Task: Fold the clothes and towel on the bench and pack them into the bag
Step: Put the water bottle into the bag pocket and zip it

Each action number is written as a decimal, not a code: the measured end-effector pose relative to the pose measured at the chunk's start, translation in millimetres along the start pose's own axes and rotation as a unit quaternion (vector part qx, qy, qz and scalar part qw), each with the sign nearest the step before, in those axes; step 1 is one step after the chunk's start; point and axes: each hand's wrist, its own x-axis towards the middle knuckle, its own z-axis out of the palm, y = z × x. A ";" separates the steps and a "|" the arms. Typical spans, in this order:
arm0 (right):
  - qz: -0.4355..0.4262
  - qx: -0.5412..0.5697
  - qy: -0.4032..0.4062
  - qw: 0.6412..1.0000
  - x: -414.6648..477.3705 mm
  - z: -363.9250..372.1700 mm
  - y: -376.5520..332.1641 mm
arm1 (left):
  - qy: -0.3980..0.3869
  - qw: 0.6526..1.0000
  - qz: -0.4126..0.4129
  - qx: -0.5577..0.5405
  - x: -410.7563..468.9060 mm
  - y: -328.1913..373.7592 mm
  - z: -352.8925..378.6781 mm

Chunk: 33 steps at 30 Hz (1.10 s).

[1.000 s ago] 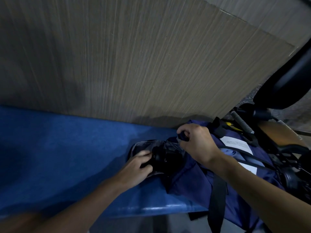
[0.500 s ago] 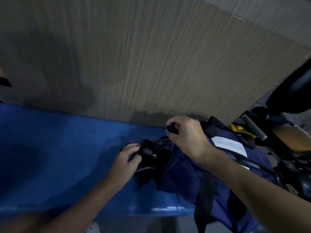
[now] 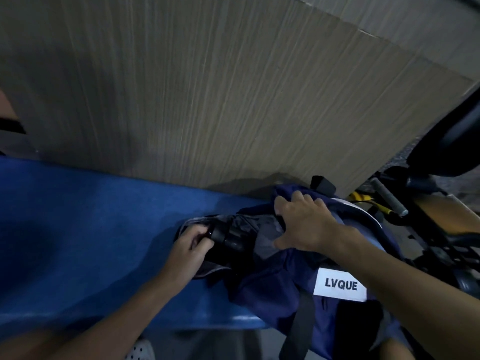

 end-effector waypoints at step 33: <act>-0.067 0.349 0.089 0.930 -14.4 21.1 12.0 | -0.041 0.996 -0.071 -0.032 0.0 -7.7 14.8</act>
